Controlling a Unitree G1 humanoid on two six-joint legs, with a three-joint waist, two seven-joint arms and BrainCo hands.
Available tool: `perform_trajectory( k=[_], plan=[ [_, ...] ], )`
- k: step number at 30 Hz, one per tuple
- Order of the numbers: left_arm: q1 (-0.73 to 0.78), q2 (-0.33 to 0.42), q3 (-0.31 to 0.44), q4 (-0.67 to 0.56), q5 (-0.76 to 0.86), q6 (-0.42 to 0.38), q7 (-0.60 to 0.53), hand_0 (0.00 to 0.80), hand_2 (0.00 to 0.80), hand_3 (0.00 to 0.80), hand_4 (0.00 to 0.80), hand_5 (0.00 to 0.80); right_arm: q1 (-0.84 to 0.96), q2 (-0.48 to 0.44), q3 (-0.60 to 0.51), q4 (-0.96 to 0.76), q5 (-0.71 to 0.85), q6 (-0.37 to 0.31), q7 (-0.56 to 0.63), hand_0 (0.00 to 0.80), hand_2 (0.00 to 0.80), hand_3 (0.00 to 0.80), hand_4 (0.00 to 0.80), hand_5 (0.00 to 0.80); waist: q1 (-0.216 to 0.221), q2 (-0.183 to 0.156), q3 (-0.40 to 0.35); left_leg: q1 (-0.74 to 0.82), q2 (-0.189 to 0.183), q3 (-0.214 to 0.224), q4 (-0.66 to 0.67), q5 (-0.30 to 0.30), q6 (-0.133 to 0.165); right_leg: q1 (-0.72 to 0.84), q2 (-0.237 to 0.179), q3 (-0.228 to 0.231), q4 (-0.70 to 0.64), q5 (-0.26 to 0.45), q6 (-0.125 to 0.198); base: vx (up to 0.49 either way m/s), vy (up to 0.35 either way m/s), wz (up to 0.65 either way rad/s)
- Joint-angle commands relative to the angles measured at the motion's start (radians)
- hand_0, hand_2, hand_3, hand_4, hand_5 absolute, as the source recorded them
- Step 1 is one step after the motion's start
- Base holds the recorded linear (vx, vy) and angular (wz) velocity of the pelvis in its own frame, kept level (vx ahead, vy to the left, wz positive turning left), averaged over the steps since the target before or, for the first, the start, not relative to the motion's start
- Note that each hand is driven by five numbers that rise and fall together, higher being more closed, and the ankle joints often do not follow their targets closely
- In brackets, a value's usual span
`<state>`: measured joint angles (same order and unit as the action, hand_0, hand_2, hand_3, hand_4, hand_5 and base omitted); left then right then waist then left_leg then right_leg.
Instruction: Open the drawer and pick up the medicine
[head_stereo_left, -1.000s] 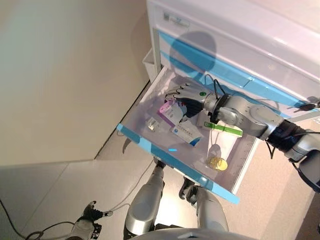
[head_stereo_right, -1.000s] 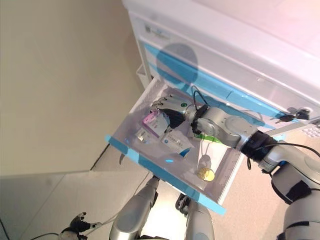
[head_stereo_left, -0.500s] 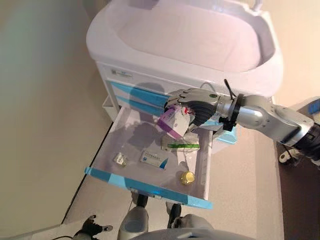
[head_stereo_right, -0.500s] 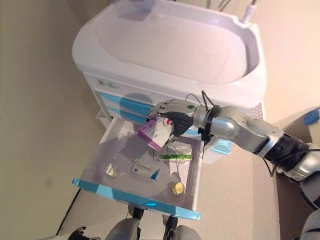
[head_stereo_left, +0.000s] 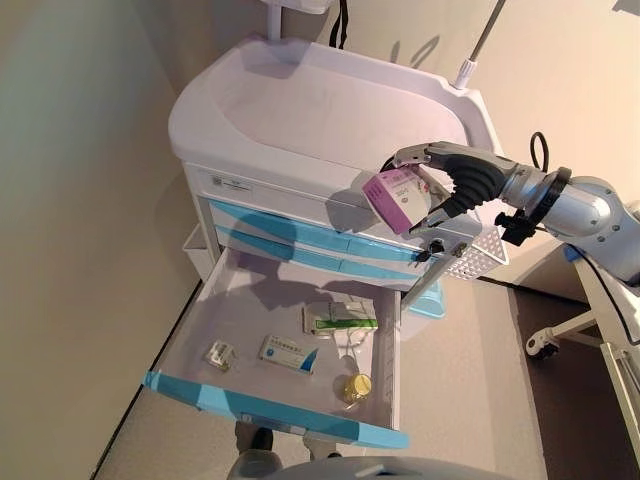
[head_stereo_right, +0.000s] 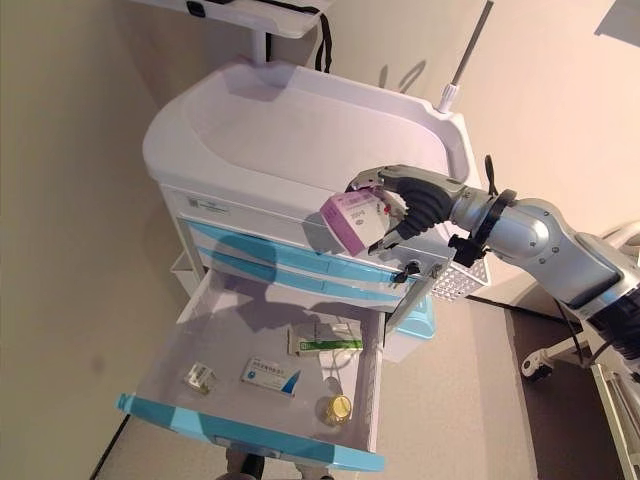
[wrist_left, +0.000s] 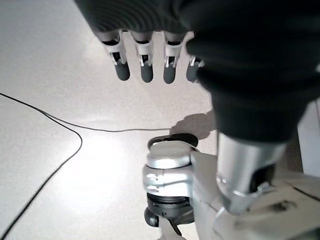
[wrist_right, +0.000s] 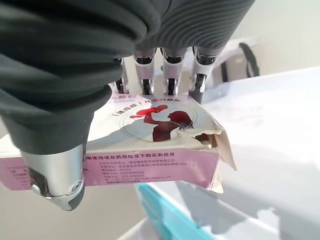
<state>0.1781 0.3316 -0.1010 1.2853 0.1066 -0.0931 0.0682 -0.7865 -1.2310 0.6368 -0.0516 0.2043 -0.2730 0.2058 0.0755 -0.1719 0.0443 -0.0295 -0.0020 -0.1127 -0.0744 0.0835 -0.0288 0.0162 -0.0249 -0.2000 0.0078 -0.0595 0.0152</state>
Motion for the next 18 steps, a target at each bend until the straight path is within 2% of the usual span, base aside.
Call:
perform_trajectory(
  k=[1,5,7,8,10,18],
  plan=[
    [0.015,0.034,0.0,0.048,0.057,0.002,-0.003,0.0,0.0,0.0,0.0,0.0,-0.07,-0.015,-0.044,0.115,0.035,0.011,-0.083,0.8,0.8,0.8,0.8,0.8,0.048,-0.02,-0.015,0.003,-0.042,-0.02,0.023,-0.055,0.037,-0.03,-0.052,-0.015,0.052,0.058,0.116,0.0,0.0,0.0],
    [0.017,0.044,-0.019,0.046,0.046,0.006,0.002,0.0,0.0,0.0,0.0,0.0,-0.155,0.02,-0.006,0.306,-0.005,0.036,-0.128,0.8,0.8,0.8,0.8,0.8,0.06,-0.029,-0.008,0.004,-0.048,-0.029,0.028,-0.058,0.039,-0.025,-0.053,-0.019,0.059,0.055,0.113,0.009,0.001,0.01],
    [0.015,0.051,-0.031,0.043,0.032,0.007,0.005,0.0,0.0,0.0,0.0,0.0,-0.247,0.062,0.041,0.473,-0.044,0.061,-0.162,0.8,0.8,0.8,0.8,0.8,0.069,-0.03,0.001,0.002,-0.051,-0.039,0.032,-0.059,0.04,-0.025,-0.056,-0.027,0.064,0.052,0.111,0.03,0.006,0.07],
    [0.015,0.05,-0.03,0.043,0.032,0.007,0.005,0.0,0.0,0.0,0.0,0.0,-0.252,0.063,0.046,0.476,-0.043,0.06,-0.162,0.8,0.8,0.8,0.8,0.8,0.067,-0.029,0.001,0.002,-0.051,-0.039,0.032,-0.059,0.04,-0.025,-0.056,-0.027,0.065,0.051,0.111,0.018,0.001,0.17],
    [0.007,0.059,-0.037,0.04,0.007,0.009,0.011,0.0,0.0,0.0,0.0,0.0,-0.321,0.116,0.071,0.622,-0.087,0.088,-0.191,0.8,0.8,0.8,0.8,0.8,0.082,-0.032,0.016,-0.007,-0.055,-0.051,0.039,-0.059,0.041,-0.028,-0.057,-0.032,0.069,0.049,0.108,0.015,-0.012,0.18],
    [-0.009,0.067,-0.055,0.041,-0.025,0.012,0.017,0.0,0.0,0.0,0.0,0.0,-0.476,0.216,0.135,0.859,-0.155,0.126,-0.214,0.8,0.8,0.8,0.8,0.8,0.114,-0.032,0.047,-0.037,-0.067,-0.089,0.062,-0.059,0.042,-0.038,-0.058,-0.058,0.083,0.038,0.103,0.026,-0.022,0.17]
  ],
)
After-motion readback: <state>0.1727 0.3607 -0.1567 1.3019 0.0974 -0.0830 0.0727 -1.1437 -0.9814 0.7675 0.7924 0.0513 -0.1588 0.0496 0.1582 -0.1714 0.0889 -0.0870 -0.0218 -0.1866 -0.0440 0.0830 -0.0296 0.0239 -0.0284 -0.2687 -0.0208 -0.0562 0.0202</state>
